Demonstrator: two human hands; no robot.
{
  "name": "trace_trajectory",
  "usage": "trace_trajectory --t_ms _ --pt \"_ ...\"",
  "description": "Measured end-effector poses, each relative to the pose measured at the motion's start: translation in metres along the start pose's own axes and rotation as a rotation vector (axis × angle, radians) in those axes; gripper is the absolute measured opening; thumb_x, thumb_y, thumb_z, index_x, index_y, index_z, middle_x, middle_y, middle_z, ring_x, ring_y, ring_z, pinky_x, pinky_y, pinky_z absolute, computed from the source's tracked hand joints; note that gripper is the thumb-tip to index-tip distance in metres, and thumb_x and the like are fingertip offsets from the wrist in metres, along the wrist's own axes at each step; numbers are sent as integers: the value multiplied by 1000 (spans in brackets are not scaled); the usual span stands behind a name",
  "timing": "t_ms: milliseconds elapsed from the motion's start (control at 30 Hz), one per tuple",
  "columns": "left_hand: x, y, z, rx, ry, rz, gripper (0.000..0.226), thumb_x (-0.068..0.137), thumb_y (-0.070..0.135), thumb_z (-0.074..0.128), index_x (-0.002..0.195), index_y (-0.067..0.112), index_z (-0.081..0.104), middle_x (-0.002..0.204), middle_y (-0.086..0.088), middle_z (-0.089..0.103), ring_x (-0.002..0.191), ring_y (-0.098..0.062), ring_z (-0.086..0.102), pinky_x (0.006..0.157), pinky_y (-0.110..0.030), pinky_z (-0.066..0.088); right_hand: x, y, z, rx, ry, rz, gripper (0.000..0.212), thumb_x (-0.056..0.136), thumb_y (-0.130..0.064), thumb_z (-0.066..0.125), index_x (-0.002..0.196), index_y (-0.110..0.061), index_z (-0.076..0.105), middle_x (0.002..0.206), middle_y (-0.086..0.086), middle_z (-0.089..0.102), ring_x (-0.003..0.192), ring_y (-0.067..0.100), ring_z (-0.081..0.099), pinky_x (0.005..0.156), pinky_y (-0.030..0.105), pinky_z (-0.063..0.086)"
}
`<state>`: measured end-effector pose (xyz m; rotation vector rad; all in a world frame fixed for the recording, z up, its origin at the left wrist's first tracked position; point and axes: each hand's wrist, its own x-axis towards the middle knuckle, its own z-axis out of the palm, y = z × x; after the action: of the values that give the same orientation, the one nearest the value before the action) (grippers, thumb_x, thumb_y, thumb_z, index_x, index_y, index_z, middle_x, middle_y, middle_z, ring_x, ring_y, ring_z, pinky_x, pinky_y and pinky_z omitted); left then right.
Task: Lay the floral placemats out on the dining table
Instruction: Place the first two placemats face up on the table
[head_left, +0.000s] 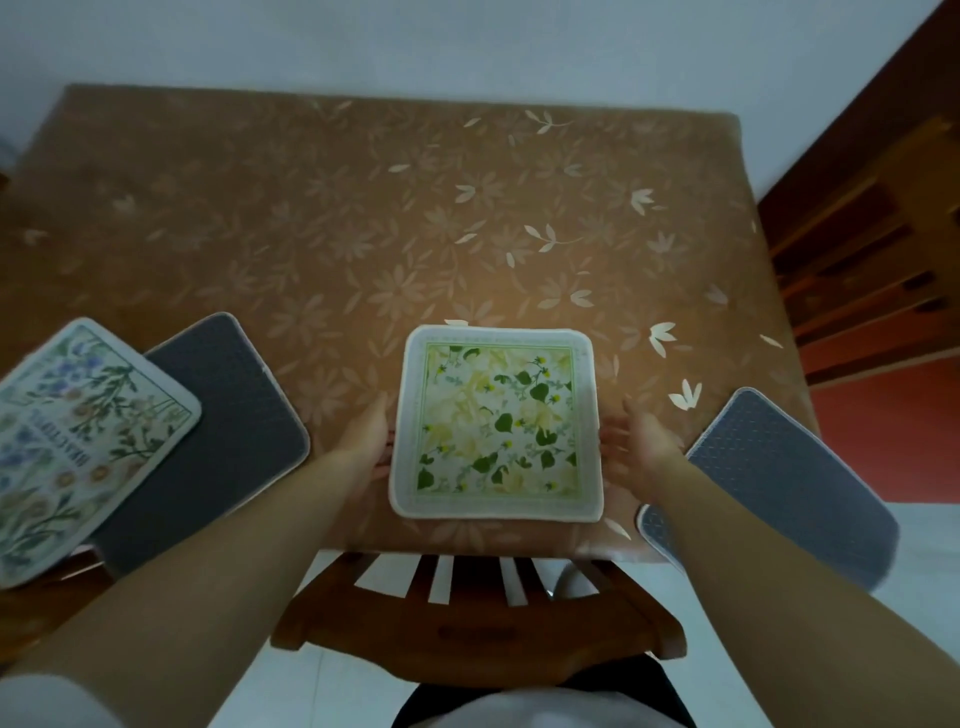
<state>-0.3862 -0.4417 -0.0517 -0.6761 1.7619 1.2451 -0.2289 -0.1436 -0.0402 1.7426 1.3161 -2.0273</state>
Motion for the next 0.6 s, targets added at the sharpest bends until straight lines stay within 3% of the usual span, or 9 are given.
trace_trajectory --t_ms 133,233,333,433,600 --pt "3 -4 -3 -24 -20 25 62 100 66 32 103 16 68 101 -5 72 92 -23 66 72 -37 48 1 1 2 -76 2 15 51 107 -54 43 111 -10 69 89 7 71 77 22 64 70 37 54" --pt "5 -5 -2 14 38 106 59 103 60 31 95 17 70 95 -7 74 81 -23 67 71 -38 50 -1 4 0 -60 6 14 49 108 -51 43 108 -10 69 90 8 71 76 23 67 63 37 54" --pt "8 -3 9 234 140 281 48 103 49 31 91 20 67 94 -4 69 83 -23 64 84 -44 51 -7 7 -9 -28 3 22 51 108 -52 43 103 -8 69 82 11 77 76 27 72 59 39 56" --pt "0 -3 35 329 157 359 47 97 54 31 90 23 66 87 11 61 80 -13 58 80 -40 44 -13 10 -21 86 -18 61 52 107 -54 44 108 -6 66 104 17 74 93 35 72 69 45 58" --pt "-24 -14 109 431 -78 337 47 97 57 34 86 20 61 92 -3 66 89 -27 64 84 -40 48 -19 16 -59 295 -92 71 55 106 -60 42 116 -11 65 108 14 72 90 30 69 79 45 55"
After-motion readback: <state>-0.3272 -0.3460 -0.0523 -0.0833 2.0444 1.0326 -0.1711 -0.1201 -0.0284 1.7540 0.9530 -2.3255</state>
